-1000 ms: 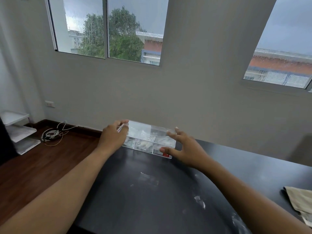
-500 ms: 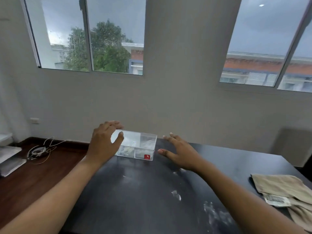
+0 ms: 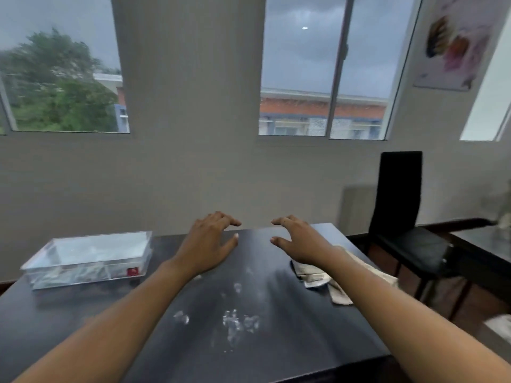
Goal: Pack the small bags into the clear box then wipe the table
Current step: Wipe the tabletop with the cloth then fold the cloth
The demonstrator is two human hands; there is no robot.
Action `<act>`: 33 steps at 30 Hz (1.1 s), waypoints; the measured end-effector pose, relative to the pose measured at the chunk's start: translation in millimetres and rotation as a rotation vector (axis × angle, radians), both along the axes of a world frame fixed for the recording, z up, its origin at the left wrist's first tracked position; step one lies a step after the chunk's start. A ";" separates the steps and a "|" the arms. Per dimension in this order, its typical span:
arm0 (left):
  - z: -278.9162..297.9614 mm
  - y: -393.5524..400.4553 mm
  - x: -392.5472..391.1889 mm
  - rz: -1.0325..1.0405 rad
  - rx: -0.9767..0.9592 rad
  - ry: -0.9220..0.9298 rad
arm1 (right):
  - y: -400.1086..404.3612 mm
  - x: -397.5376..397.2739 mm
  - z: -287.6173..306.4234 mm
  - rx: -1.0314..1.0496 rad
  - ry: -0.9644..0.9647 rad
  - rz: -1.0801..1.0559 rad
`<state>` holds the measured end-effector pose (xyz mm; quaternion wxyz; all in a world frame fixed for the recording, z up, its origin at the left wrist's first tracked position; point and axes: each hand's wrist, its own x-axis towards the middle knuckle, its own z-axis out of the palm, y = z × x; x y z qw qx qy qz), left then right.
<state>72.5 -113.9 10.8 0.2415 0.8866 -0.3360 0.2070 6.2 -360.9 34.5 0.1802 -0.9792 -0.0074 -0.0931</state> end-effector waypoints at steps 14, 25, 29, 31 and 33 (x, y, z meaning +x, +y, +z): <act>-30.5 -171.0 -22.0 -0.060 0.339 0.291 | -115.5 -51.2 -35.7 0.115 0.167 -0.300; -23.8 -177.5 -31.7 -0.081 0.154 0.467 | -116.9 -40.8 -40.5 0.205 -0.002 -0.241; -11.1 -151.2 -41.2 -0.170 -0.063 0.540 | -98.3 -46.9 -27.3 0.174 -0.142 -0.133; -2.2 -132.4 -44.4 -0.211 -0.227 0.638 | -86.3 -50.8 -17.8 0.204 -0.181 -0.085; 6.5 -111.6 -45.4 -0.228 -0.369 0.716 | -71.5 -53.5 -8.0 0.252 -0.196 -0.049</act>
